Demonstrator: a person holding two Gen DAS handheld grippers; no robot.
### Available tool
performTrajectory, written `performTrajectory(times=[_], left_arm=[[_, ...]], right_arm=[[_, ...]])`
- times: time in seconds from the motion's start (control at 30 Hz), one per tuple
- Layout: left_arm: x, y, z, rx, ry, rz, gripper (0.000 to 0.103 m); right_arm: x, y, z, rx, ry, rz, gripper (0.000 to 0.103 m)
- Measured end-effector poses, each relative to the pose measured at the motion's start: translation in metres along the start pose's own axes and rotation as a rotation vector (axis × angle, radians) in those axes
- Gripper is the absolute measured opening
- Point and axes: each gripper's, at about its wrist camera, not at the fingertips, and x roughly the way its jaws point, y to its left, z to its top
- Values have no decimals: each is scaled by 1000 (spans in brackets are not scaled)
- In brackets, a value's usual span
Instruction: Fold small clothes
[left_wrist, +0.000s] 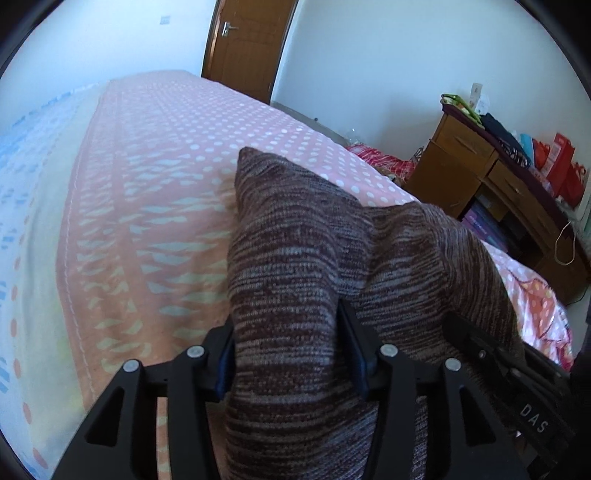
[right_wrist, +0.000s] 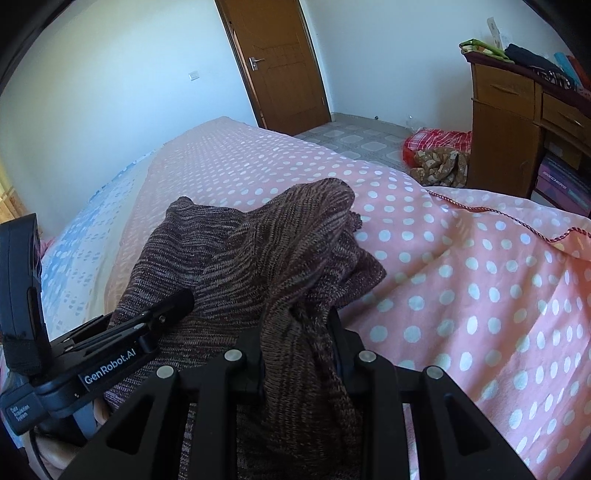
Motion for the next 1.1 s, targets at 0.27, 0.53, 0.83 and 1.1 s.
performTrajectory(times=[0.27,0.53,0.83,1.1], left_arm=[[-25,9,-17,7,26,-60,68],[-50,37,-49,-99,46,-222,71],[-54,17,-67,-56,50,-227,68],[-59,35,-64,-145,117,-311,18]], right_arm=[[-8,-2,-4,0,14,30,43],[-60,-10,-43,4,27,77,52],[-67,22,-69,-154,62,-12,23],[-73,-7,-68,30,140,151,14]])
